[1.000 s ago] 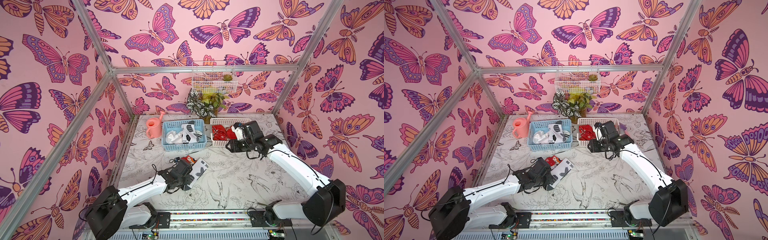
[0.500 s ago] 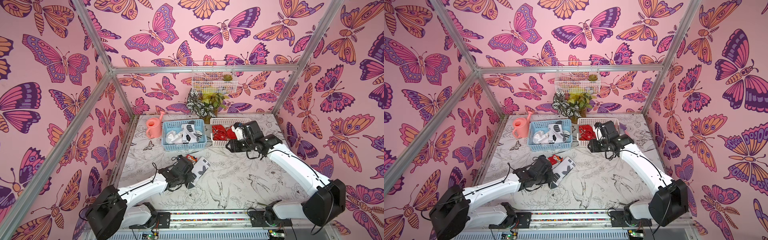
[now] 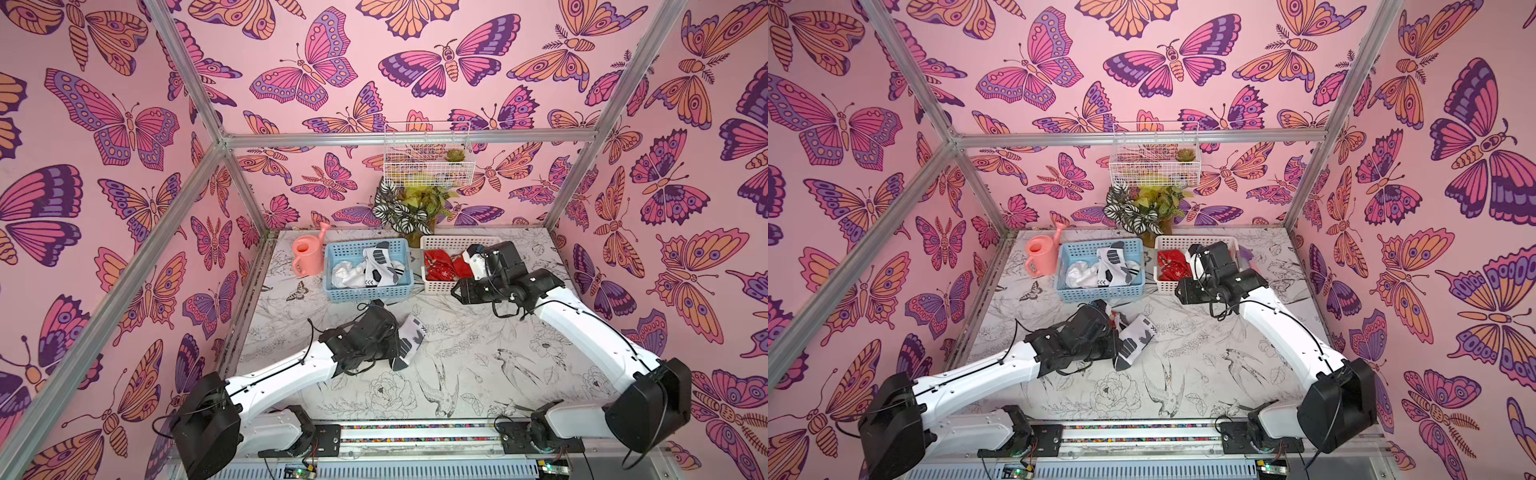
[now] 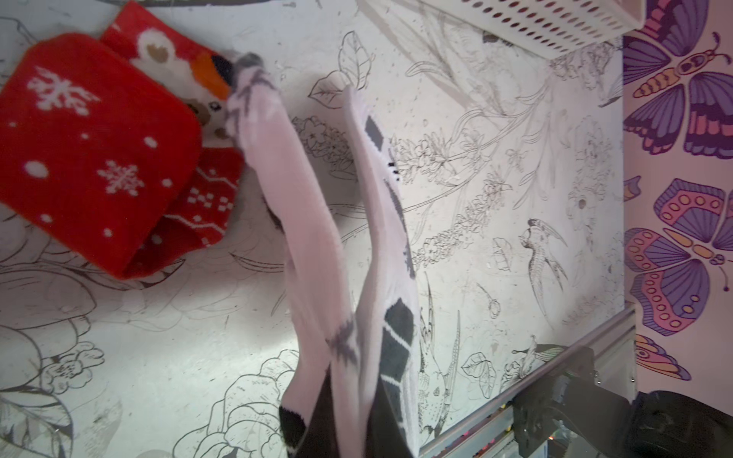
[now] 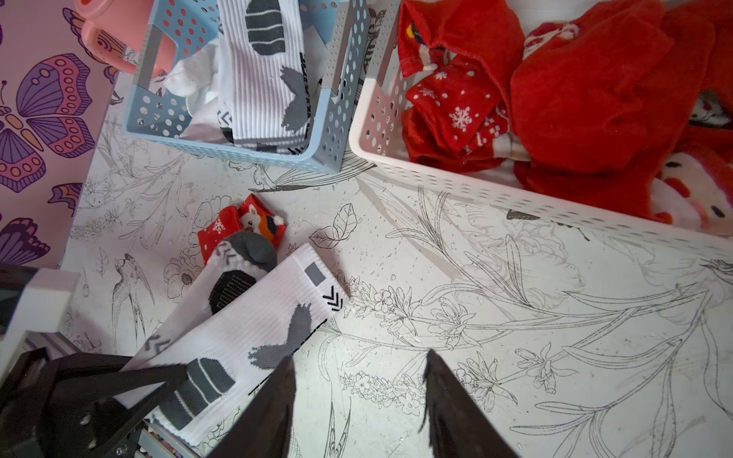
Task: Sort the socks into the basket by color
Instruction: Pick up the sock at the center of the board.
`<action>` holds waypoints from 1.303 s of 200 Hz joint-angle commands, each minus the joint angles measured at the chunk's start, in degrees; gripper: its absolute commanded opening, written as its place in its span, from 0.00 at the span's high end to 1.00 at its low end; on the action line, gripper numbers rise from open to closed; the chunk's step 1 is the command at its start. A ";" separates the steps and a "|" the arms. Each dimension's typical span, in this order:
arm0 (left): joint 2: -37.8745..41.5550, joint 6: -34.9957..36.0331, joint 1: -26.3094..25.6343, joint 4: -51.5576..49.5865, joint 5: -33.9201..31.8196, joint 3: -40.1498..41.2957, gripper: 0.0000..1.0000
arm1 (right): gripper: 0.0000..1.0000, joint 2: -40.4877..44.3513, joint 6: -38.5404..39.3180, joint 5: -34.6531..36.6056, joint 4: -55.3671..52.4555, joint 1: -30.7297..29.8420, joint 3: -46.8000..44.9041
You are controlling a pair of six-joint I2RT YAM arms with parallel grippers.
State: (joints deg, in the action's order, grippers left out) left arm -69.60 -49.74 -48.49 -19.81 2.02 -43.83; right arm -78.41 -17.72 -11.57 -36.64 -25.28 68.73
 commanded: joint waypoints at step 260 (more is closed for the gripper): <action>-12.09 20.71 3.74 -20.17 1.96 -34.88 0.94 | 0.45 5.46 1.72 4.01 -2.39 0.23 -1.12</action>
State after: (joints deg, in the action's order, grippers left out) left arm -80.29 -33.34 -46.63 -36.38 3.49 -75.09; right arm -74.00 -16.45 -8.51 -37.56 -25.21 67.85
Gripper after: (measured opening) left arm 0.083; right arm 0.545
